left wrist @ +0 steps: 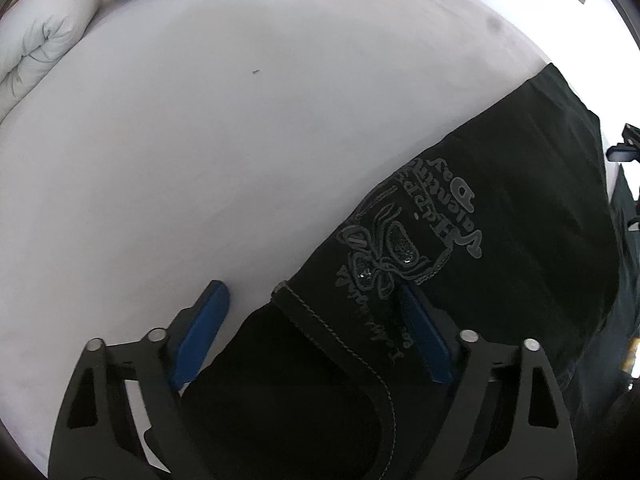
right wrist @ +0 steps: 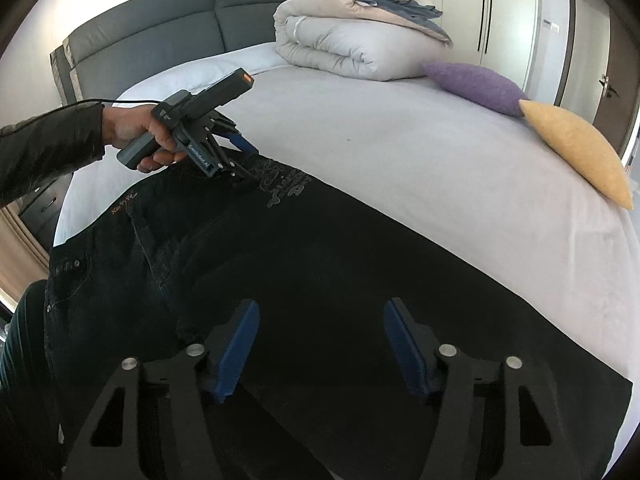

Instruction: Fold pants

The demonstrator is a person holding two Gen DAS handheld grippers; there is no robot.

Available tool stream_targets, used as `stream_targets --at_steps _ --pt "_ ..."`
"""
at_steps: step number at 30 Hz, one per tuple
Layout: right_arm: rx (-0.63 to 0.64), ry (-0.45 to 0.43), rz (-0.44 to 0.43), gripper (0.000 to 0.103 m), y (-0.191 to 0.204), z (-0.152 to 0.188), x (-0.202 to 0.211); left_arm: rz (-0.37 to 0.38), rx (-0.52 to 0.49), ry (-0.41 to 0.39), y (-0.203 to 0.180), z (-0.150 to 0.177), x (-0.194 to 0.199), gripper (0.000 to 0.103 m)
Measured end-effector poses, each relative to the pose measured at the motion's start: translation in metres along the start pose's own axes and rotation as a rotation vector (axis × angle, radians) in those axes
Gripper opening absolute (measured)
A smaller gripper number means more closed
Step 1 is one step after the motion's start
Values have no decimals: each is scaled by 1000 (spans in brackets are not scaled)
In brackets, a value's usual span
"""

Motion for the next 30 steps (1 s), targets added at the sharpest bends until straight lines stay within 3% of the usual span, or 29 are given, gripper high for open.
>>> stream_targets --at_steps 3,5,8,10,18,26,28,29,30 --pt "-23 -9 -17 65 -1 -6 -2 36 19 -2 7 -3 5 60" --pt "-27 -14 -20 64 1 -10 -2 41 26 -15 -1 4 4 33" --pt "-20 -18 -11 64 3 -18 -2 17 52 -55 3 10 14 16" --pt "-11 -18 1 64 3 -23 -1 -14 68 -100 4 19 25 10" --pt "80 11 73 59 9 -57 -16 -198 5 -290 -46 69 65 7" --pt "180 93 144 58 20 -83 -53 -238 -15 -403 -93 101 88 7" --pt "190 130 147 43 22 -85 -64 -238 -10 -412 -98 118 88 7" --pt "181 150 145 19 22 -85 -68 -235 -6 -413 -100 122 89 7" --pt "171 159 143 12 22 -85 -69 -228 -1 -415 -109 132 89 7"
Point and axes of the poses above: each gripper's, at about its wrist camera, not at the fingertips, and x roughly against the way its jaws point, y to its left, z to its underside, the point moved 8 cm from there along -x, roughly the way its jaws point, and after that the axes turned 14 degrees about y, right-handed, at the moved point
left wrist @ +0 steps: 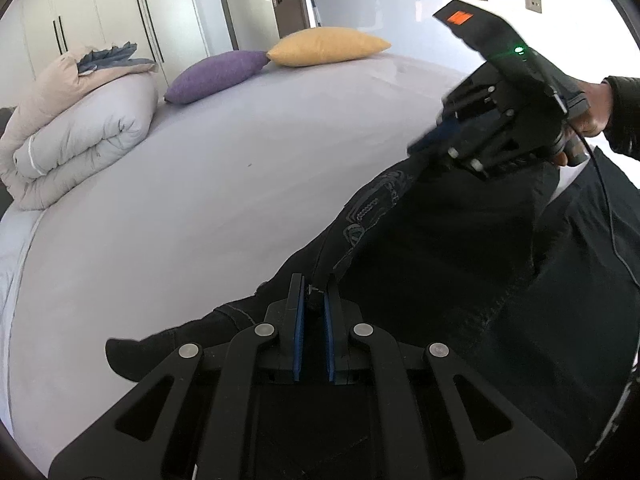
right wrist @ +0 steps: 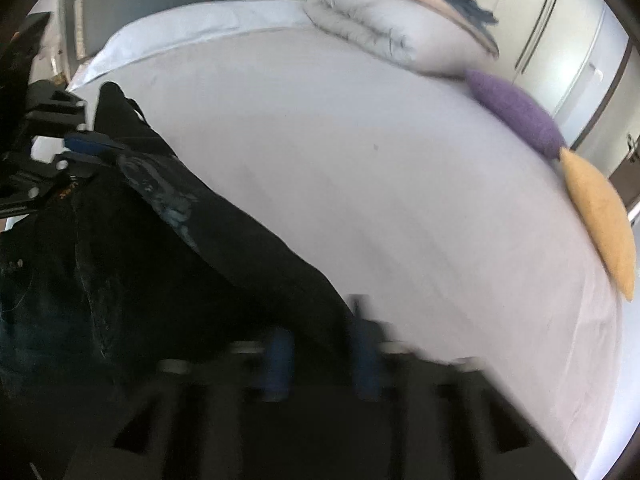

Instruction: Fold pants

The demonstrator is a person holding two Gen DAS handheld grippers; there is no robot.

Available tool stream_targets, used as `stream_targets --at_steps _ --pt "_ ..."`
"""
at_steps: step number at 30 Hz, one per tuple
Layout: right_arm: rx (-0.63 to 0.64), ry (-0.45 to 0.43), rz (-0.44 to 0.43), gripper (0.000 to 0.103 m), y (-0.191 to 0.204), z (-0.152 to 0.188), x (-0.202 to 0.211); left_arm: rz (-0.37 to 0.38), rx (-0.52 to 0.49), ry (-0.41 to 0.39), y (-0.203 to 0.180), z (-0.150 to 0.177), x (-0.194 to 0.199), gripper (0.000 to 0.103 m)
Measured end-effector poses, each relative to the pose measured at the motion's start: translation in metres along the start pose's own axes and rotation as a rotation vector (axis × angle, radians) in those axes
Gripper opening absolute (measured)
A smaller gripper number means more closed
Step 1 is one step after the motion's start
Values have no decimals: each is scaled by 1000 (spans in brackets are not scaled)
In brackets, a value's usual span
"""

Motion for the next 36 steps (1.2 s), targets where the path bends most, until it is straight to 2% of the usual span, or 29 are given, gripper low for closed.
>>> stream_targets --at_steps 3,8,13,15,16,19,21,26,31,36 --pt "-34 -16 -21 8 3 2 9 8 17 -9 -14 20 16 7" --pt "-144 -51 -42 6 13 3 31 24 52 -27 -25 30 36 7" --pt "-289 -89 -200 6 53 3 39 43 93 -19 -50 64 64 7" --pt "-289 -87 -276 6 82 7 37 47 105 -10 -60 80 73 7" --pt "-277 -84 -280 6 93 10 37 51 110 -9 -65 89 78 7" --pt "-207 -66 -248 6 126 29 40 53 123 4 -82 123 92 7" --pt "-110 -66 -169 6 148 49 52 45 114 17 -96 149 101 7" --pt "127 -30 51 5 207 101 71 70 66 57 -131 207 112 7" --pt "354 -4 332 5 269 140 61 20 -30 125 -171 254 110 7" --pt "360 -7 377 5 289 160 52 0 -66 131 -191 276 121 7"
Point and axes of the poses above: each gripper's, at about its wrist camera, not at the fingertips, and x roughly against the way its jaws point, y to its left, z to its underside, the point moved 8 cm from there along -x, roughly the way its jaws point, and after that the axes turned 14 degrees about y, right-handed, at the moved point
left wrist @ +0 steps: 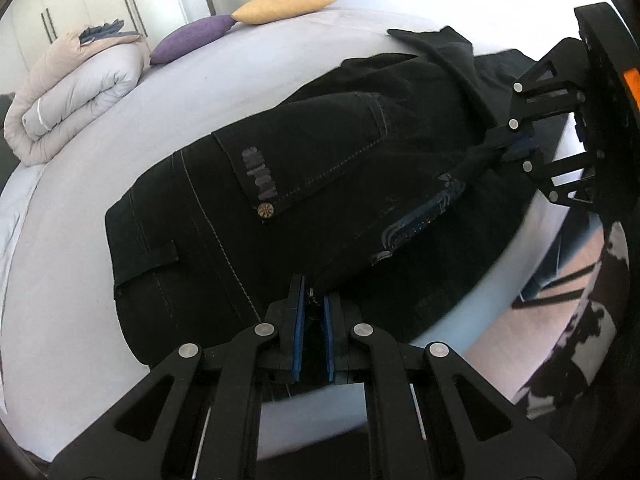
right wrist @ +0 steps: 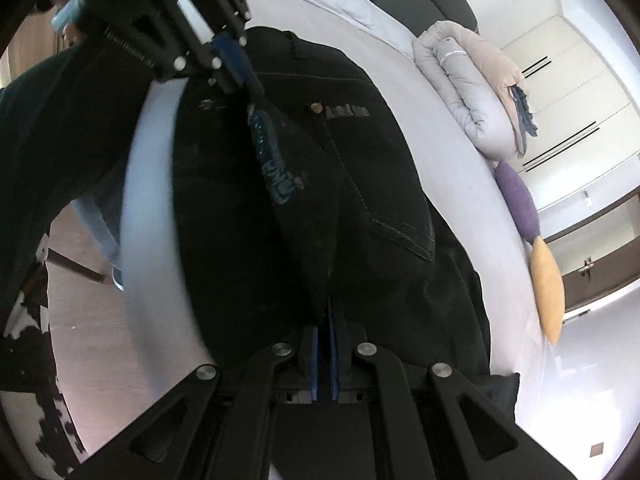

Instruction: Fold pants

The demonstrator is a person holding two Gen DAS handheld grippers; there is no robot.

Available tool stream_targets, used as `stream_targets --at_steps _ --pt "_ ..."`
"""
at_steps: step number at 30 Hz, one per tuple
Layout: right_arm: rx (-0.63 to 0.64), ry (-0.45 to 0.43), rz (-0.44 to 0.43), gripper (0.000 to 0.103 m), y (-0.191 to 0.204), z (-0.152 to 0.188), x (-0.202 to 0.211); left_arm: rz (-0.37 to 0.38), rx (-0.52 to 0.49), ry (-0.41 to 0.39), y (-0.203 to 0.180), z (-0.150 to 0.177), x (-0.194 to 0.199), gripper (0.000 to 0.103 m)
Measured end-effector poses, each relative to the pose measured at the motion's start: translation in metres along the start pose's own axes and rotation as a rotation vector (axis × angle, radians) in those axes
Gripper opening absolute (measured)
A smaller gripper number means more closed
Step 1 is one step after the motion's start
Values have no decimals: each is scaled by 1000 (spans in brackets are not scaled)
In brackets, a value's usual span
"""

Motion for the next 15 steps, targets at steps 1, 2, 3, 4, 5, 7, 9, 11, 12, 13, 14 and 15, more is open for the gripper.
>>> stream_targets --at_steps 1,2,3,4,5,7,9,11,12,13,14,15 --pt "7 1 18 5 -1 -1 -2 -13 -17 5 -4 2 1 7" --pt "13 3 34 5 1 -1 -1 -25 -33 10 -4 4 0 7" --pt "18 6 50 5 4 -2 0 -34 -44 13 -8 7 0 7" --pt "24 8 62 5 8 2 0 -32 -45 14 -9 8 0 7" --pt "33 10 73 5 11 1 1 -25 -43 15 -7 5 0 7" --pt "54 11 97 5 16 6 1 -17 -43 16 -4 6 1 7" --pt "73 15 123 5 19 4 0 -26 -53 19 -6 7 -1 7" --pt "74 18 126 5 21 4 -1 -29 -52 19 -1 2 -1 7" --pt "76 19 130 5 21 4 0 -33 -51 16 -2 1 0 7" --pt "76 20 130 5 27 4 4 -33 -51 15 0 -1 0 7" --pt "76 21 128 5 30 5 7 -32 -52 15 1 1 1 7" --pt "78 20 128 5 30 6 6 -31 -53 12 -1 1 0 7"
Point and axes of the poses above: each gripper's, at about its wrist camera, not at the fingertips, and x roughly against the way its jaws point, y to its left, z to its underside, the point moved 8 cm from there along -x, roughly the way its jaws point, and after that the axes turned 14 degrees about y, right-handed, at the moved point
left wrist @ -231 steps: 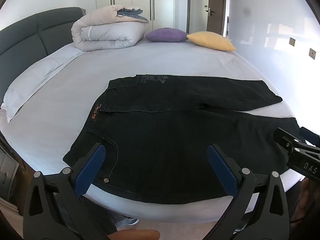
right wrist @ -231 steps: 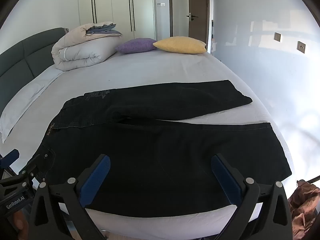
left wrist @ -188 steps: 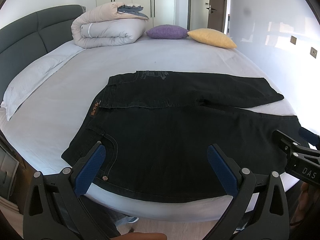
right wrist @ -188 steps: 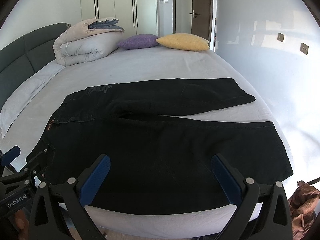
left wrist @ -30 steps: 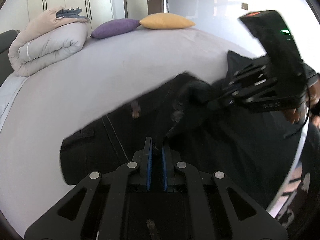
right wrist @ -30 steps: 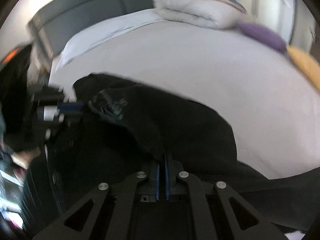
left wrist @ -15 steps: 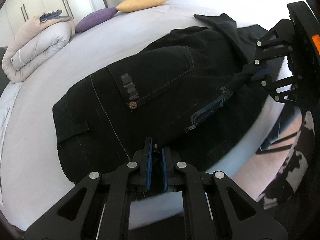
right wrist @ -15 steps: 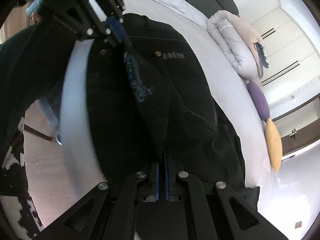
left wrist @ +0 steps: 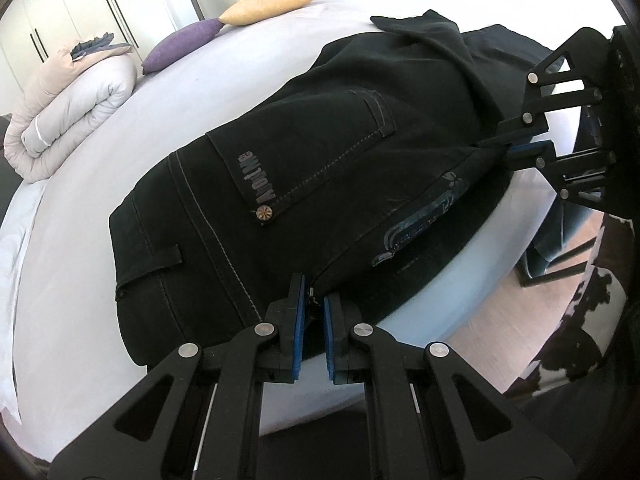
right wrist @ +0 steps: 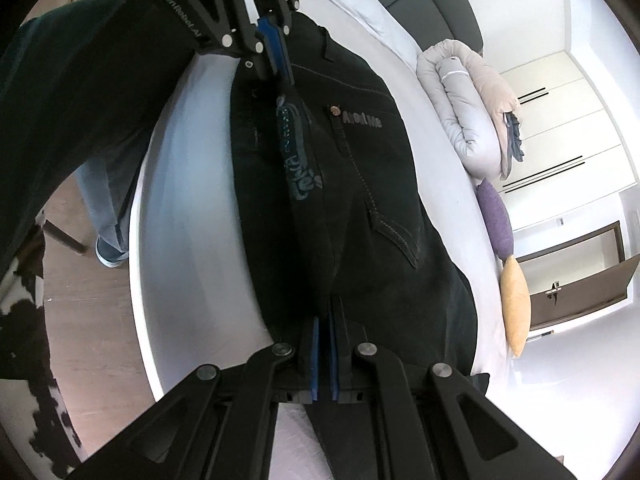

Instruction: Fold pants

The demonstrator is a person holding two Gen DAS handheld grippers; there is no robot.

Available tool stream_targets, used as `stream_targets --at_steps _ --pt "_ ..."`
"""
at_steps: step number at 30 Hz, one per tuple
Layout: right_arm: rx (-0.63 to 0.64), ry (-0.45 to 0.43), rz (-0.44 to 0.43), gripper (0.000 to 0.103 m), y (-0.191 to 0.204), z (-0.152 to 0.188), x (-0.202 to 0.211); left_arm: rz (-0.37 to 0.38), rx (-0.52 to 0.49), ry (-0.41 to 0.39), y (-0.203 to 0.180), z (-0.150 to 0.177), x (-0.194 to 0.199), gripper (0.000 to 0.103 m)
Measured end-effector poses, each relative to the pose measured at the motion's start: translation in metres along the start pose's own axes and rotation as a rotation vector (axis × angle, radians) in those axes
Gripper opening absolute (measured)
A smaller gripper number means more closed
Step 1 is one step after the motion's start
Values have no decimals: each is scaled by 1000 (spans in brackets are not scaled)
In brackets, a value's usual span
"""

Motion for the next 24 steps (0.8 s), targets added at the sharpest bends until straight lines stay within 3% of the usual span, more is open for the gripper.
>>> stream_targets --at_steps 9,13,15,16,17,20,24 --pt "-3 4 7 7 7 4 -3 -36 -12 12 1 3 -4 12" --pt "7 14 21 7 13 3 -7 -41 -10 47 9 8 -2 26" --pt "13 18 31 7 13 1 -8 23 3 73 11 14 4 39" --pt "11 20 32 7 14 1 -8 30 5 72 12 16 9 61" --pt "9 20 33 7 15 0 -8 15 6 52 15 17 17 72" --pt "7 24 39 7 16 -2 -9 33 48 -2 25 9 36 72" --pt "5 29 50 7 17 -3 -9 94 210 -88 45 -27 41 72"
Point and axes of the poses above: each gripper's, at about its wrist camera, not at the fingertips, and x roughly against the way its jaws point, y to its left, z to its underside, the point moved 8 cm from there along -x, roughly the way its jaws point, and after that the axes turned 14 degrees about y, right-handed, at the moved point
